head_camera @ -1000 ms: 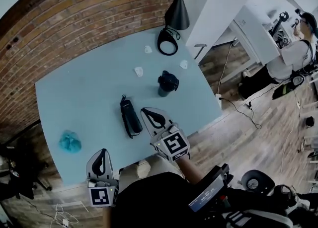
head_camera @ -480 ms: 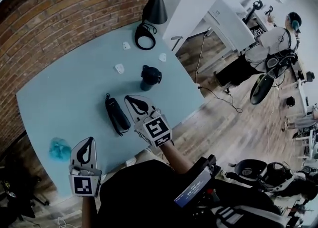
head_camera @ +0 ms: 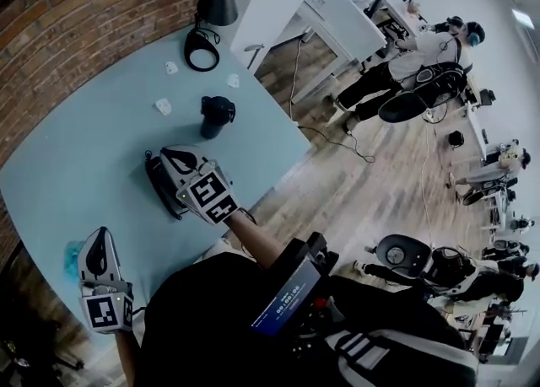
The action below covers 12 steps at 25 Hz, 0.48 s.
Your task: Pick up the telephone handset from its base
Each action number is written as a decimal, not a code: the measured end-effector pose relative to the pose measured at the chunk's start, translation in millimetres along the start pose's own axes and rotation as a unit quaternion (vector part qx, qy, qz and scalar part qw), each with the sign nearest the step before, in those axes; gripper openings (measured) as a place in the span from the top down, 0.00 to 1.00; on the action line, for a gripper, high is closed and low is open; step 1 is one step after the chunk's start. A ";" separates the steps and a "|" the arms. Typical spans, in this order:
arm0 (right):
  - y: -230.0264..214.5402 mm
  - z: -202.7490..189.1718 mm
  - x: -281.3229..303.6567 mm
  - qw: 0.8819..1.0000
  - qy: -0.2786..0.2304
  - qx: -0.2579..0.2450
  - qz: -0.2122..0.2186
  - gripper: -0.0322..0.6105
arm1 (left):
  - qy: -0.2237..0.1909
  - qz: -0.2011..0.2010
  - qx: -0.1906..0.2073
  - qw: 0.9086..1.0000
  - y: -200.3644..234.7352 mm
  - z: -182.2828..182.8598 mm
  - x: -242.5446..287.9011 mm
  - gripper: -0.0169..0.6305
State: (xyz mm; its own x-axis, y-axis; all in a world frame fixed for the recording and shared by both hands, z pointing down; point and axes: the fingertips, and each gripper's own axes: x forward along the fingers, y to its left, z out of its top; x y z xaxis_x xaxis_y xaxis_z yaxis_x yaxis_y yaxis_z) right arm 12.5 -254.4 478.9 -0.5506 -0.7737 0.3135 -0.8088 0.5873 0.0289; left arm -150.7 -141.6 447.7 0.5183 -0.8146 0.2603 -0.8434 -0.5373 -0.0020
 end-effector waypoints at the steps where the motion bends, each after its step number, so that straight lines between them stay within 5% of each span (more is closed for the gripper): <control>1: 1.4 -2.6 3.3 1.000 0.007 -0.001 0.001 0.90 | 0.003 0.002 -0.004 1.000 3.1 -1.0 -2.1 0.94; 12: 4.8 -80.7 38.8 0.994 0.112 0.013 0.004 0.86 | 0.018 0.030 -0.007 0.999 31.7 -23.8 -28.2 0.94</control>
State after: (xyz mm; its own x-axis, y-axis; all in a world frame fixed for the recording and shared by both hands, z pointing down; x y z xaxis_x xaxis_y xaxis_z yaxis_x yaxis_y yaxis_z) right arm 3.8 -262.5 567.8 -0.4992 -0.6953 0.5172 -0.8117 0.5841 0.0019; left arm -195.3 -130.4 463.2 0.4618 -0.8369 0.2938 -0.8747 -0.4847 -0.0059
